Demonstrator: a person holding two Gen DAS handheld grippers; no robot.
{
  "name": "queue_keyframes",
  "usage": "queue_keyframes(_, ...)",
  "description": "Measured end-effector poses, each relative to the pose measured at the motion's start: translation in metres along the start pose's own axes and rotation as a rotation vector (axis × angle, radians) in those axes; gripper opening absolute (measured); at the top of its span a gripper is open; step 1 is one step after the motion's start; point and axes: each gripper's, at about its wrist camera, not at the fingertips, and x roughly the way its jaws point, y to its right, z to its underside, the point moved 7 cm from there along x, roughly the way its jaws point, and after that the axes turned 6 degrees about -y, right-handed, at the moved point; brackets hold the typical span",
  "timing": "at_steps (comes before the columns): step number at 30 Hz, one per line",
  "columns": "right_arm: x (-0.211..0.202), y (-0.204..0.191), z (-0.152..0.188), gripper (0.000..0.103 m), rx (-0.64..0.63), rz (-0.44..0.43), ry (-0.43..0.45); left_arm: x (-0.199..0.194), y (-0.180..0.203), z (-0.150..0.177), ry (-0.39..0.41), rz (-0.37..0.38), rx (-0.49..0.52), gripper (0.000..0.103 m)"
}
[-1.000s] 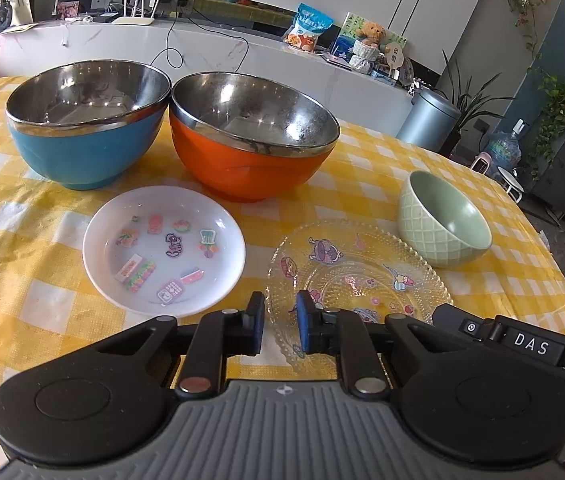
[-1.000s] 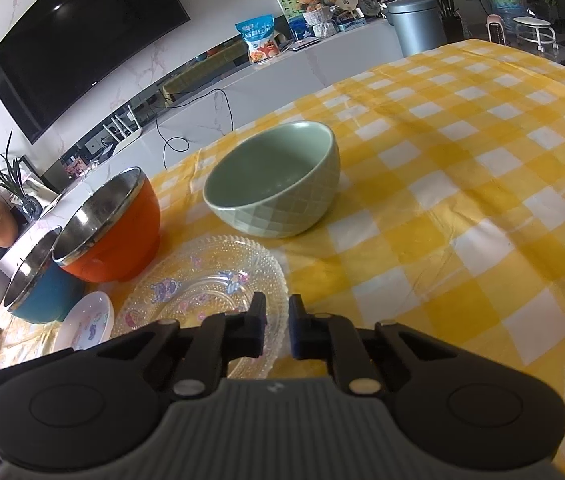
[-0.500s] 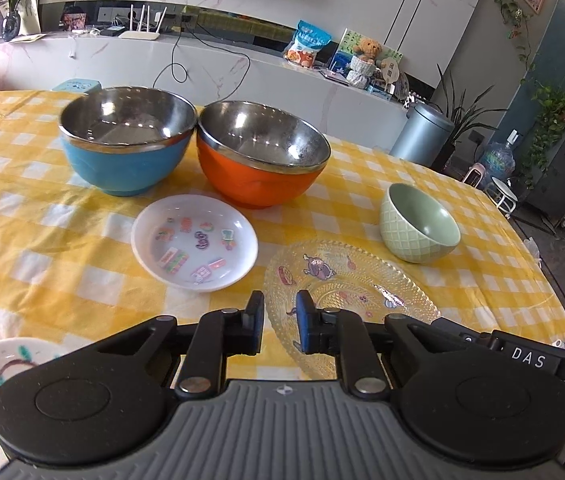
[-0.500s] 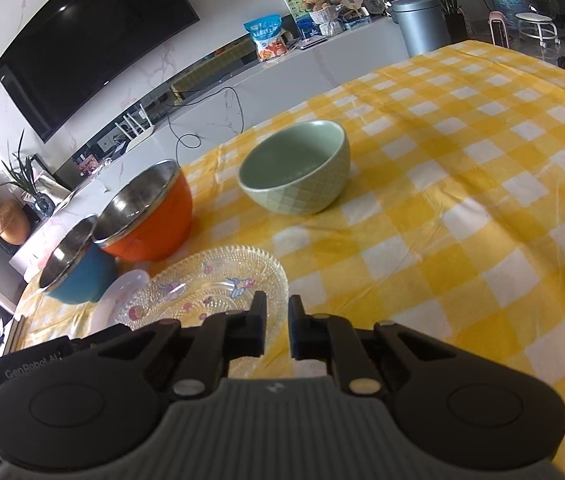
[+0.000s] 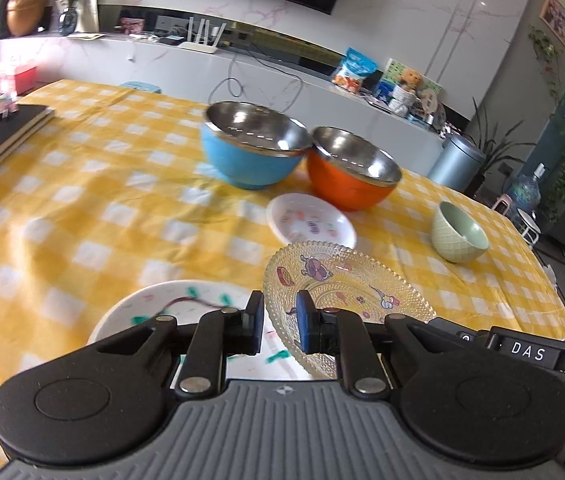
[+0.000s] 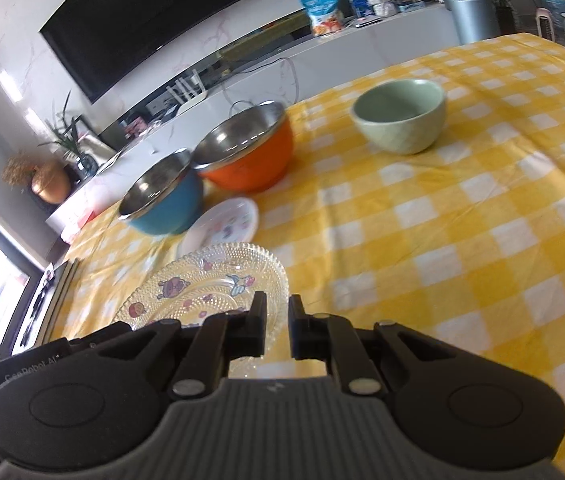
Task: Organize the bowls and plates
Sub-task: 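Carry the glass plate onto the painted plate and open the left gripper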
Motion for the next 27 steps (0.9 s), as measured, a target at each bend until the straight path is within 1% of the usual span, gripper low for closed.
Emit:
queue_keyframes(7,0.017,-0.05,0.026,0.009,-0.083,-0.045,-0.07,-0.026,-0.054,0.01,0.025,-0.045,-0.094,0.018)
queue_keyframes(13,0.031,-0.074,0.043,0.009,-0.14,-0.044,-0.117,-0.031,-0.083,0.02,0.022,-0.056,-0.161,0.018)
queue_keyframes(22,0.042,-0.079,0.048,0.009,-0.179,-0.003,-0.132,-0.025,-0.088,0.03,0.005,-0.065,-0.14,0.018)
queue_keyframes(27,0.043,-0.082,0.051,0.009,-0.219,0.014,-0.126,-0.024,-0.086,0.033,-0.008,-0.102,-0.104,0.018)
